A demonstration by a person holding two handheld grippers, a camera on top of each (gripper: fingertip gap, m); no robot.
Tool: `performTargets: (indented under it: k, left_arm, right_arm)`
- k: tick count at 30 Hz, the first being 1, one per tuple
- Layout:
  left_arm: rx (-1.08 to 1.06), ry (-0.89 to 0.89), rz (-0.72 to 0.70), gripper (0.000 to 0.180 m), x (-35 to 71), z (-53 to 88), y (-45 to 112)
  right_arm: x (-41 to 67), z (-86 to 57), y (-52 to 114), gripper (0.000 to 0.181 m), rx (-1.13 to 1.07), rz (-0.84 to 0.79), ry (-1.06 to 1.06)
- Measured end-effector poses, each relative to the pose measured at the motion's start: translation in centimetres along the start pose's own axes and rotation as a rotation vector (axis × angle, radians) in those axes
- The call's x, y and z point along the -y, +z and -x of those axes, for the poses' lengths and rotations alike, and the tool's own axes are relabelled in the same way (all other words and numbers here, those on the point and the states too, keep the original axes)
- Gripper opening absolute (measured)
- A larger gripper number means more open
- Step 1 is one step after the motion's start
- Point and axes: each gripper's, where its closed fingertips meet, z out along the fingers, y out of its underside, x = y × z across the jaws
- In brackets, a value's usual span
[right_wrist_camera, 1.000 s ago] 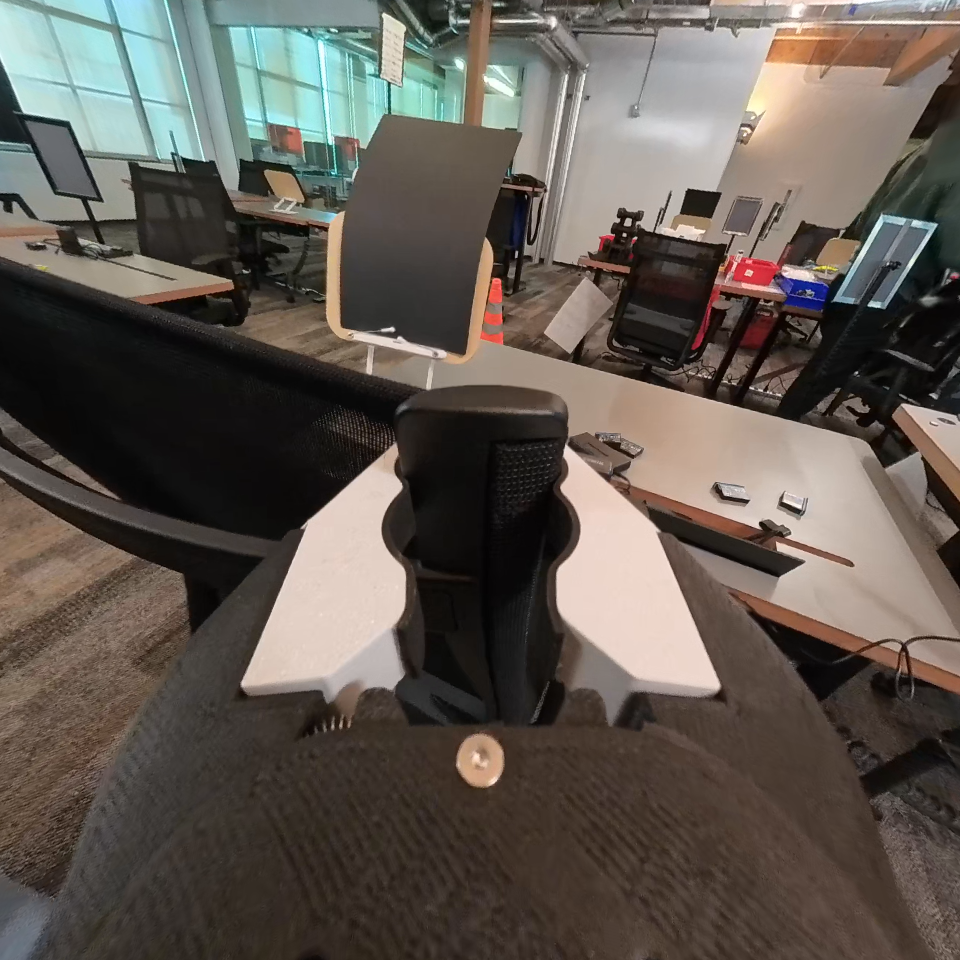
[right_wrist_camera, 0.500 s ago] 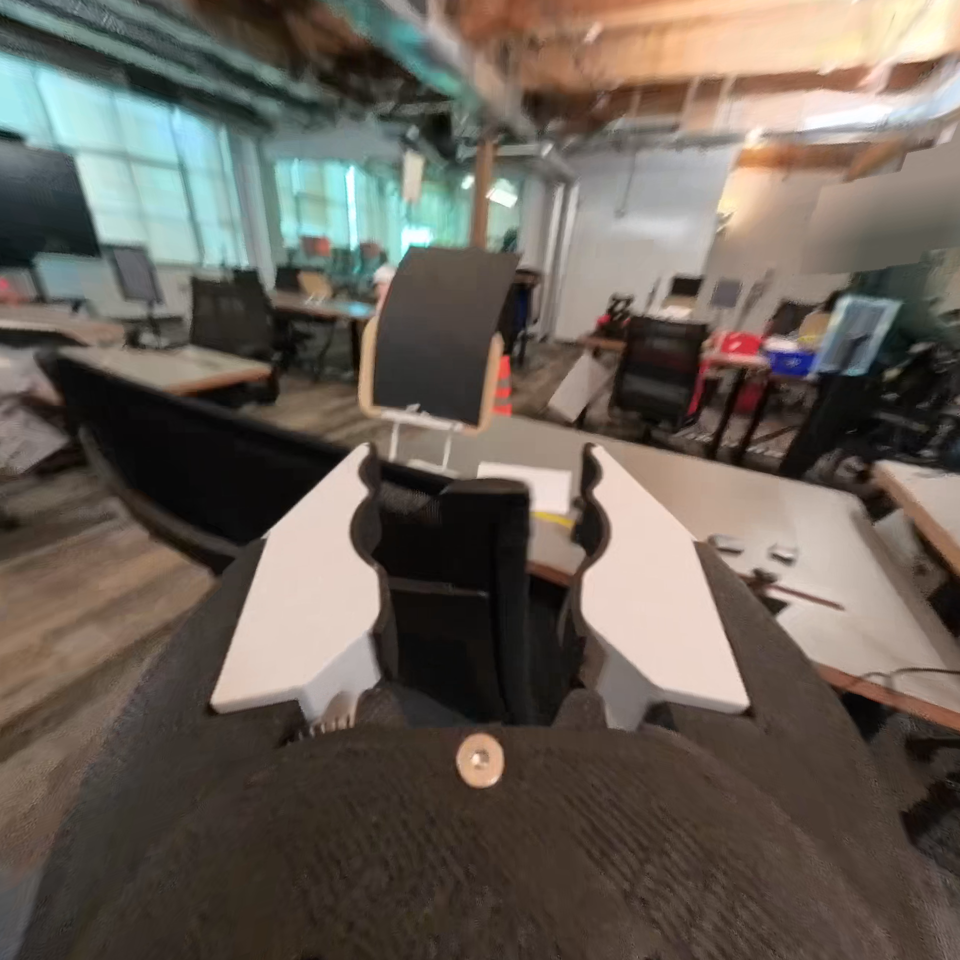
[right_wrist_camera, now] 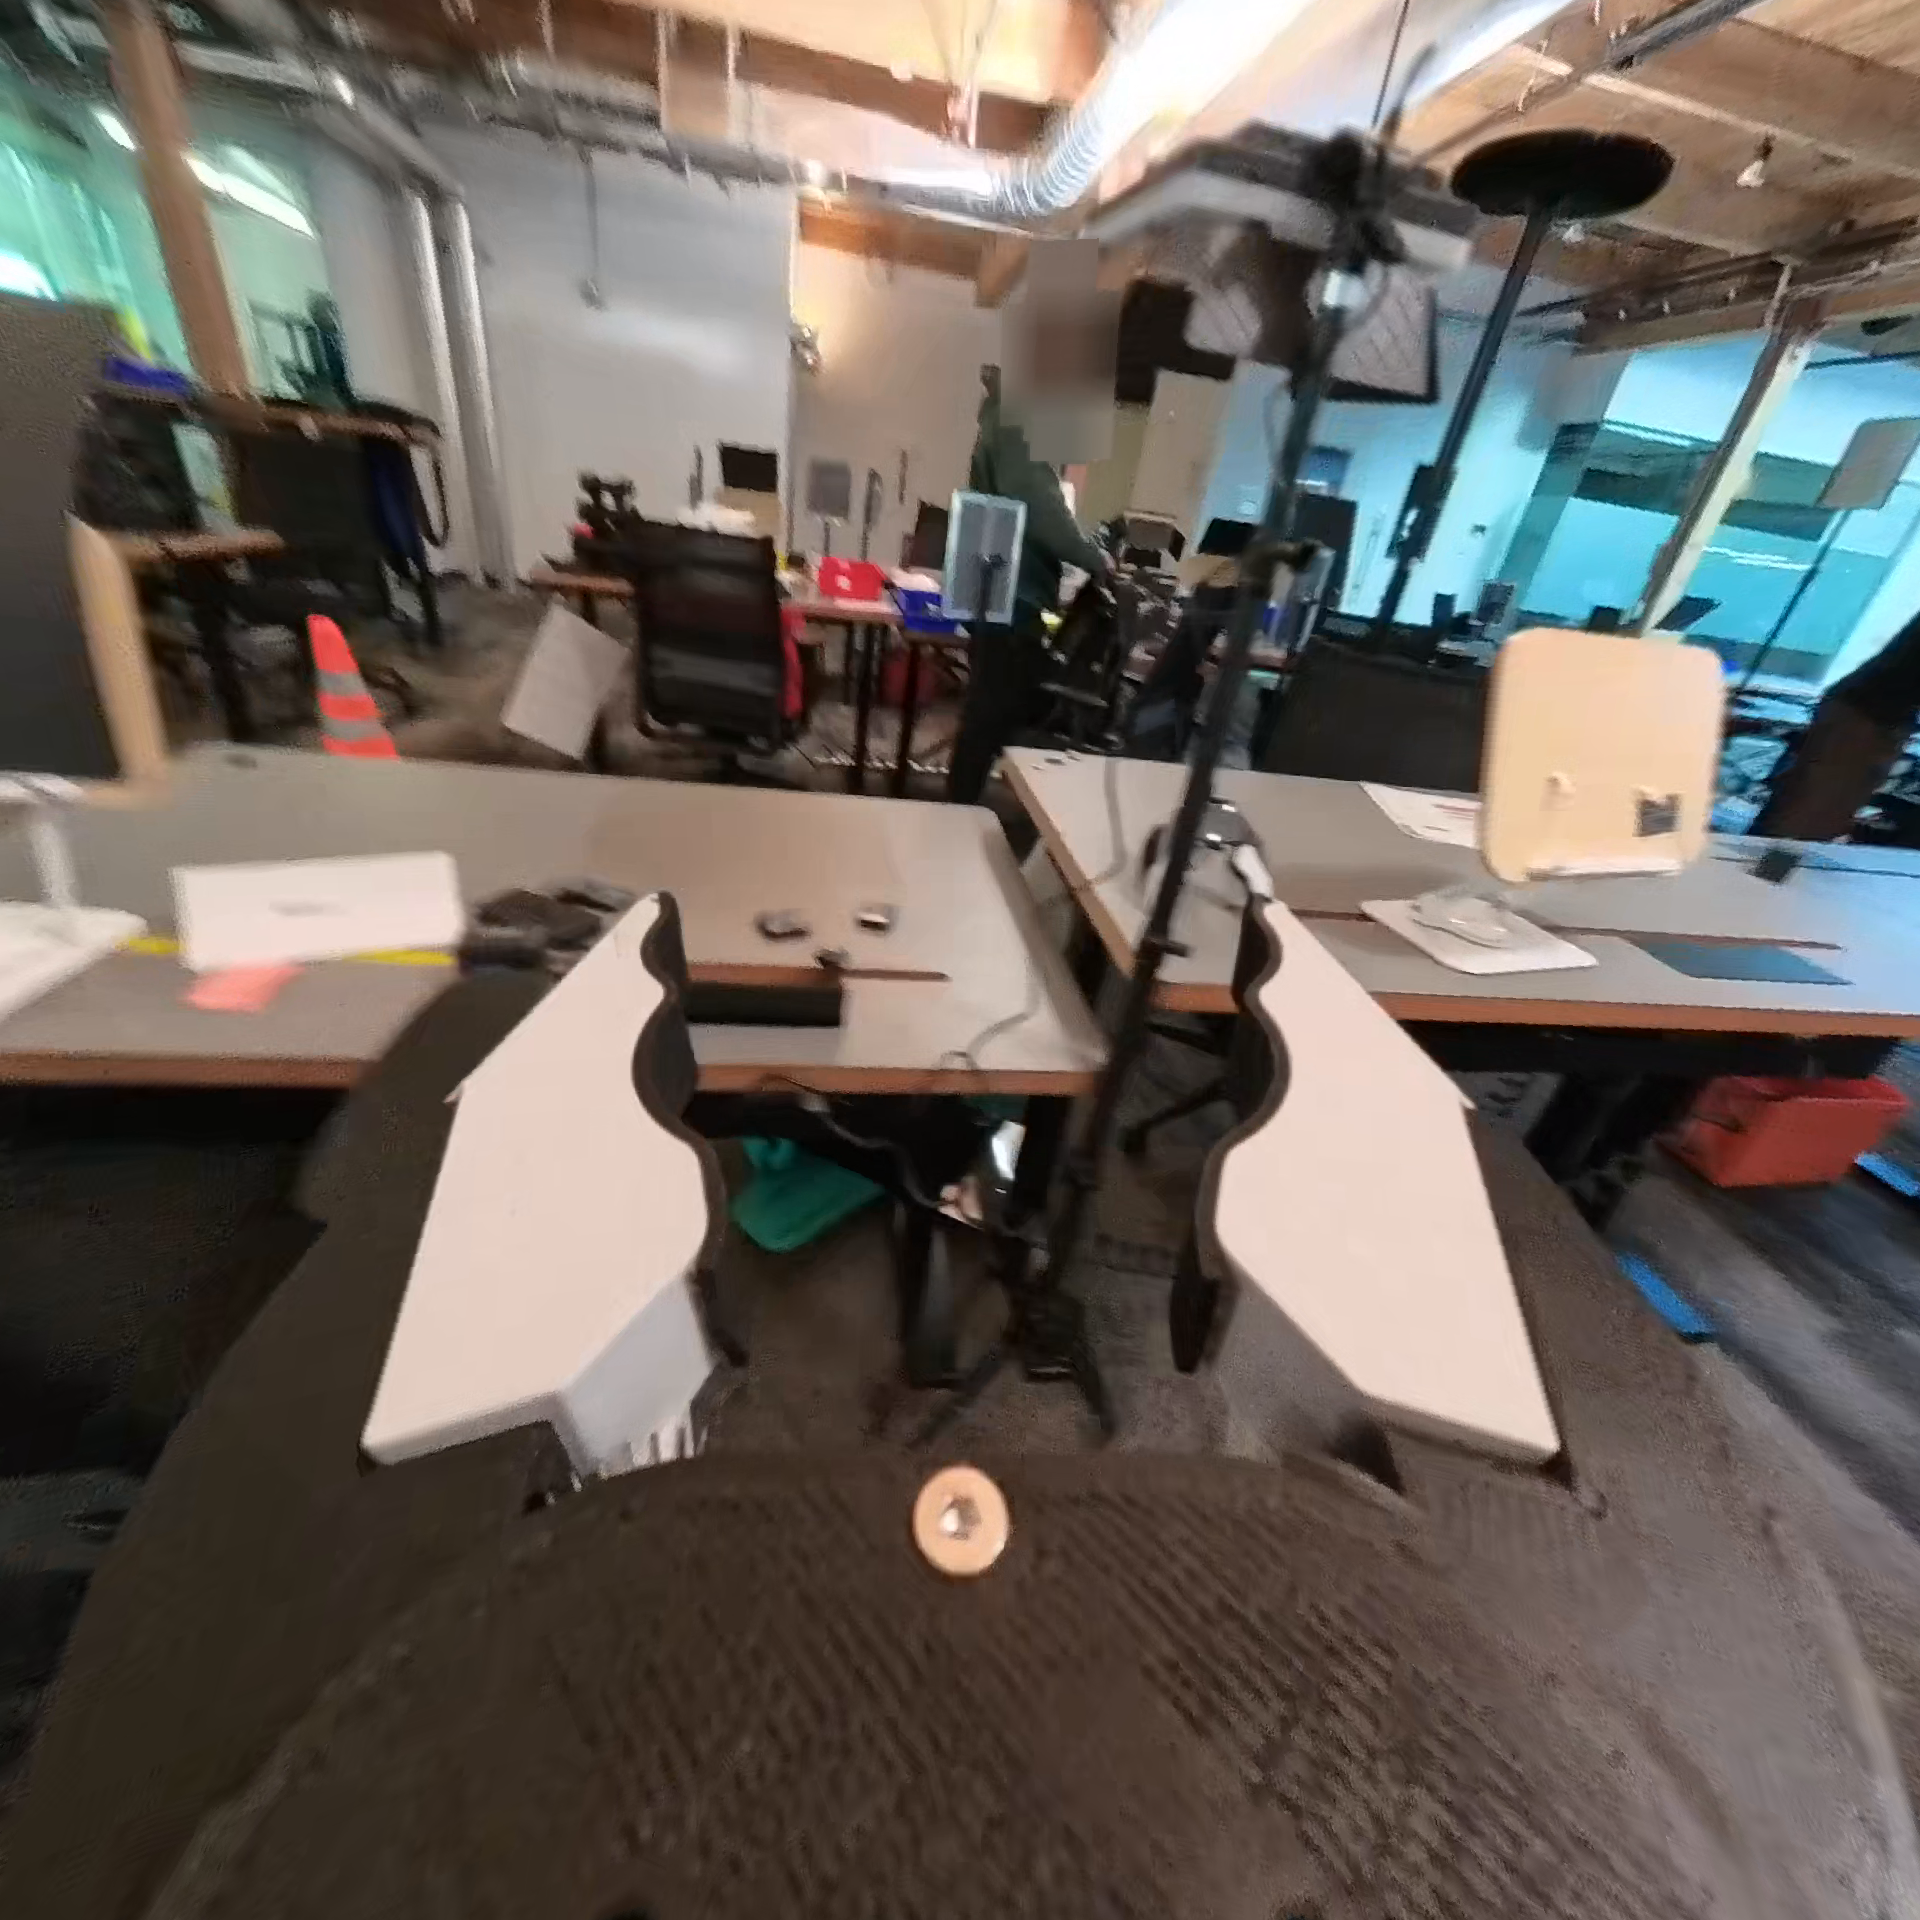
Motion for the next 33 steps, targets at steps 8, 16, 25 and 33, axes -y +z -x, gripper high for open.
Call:
performTargets:
  k: [8, 16, 25, 33]
  left_arm:
    - [-0.251, -0.026, -0.080, 0.100, 12.8, -16.9, 17.5]
    - [-0.741, -0.102, -0.097, 0.097, 21.0, -40.1, 32.4]
    - [-1.146, -0.067, -0.156, 0.091, 28.6, -60.6, 48.5]
    - [-1.525, -0.090, -0.202, 0.091, 39.1, -77.5, 62.6]
  right_arm:
    - [-4.0, -26.2, 2.9, 0.103, -0.271, 0.007, -0.018]
    - [-4.9, -42.0, -1.0, 0.088, -0.518, 0.057, -0.033]
    - [-12.8, -50.5, -5.5, 0.088, -0.591, 0.355, -0.075]
    - [-15.5, -59.0, -2.8, 0.087, -0.710, 0.449, 0.062]
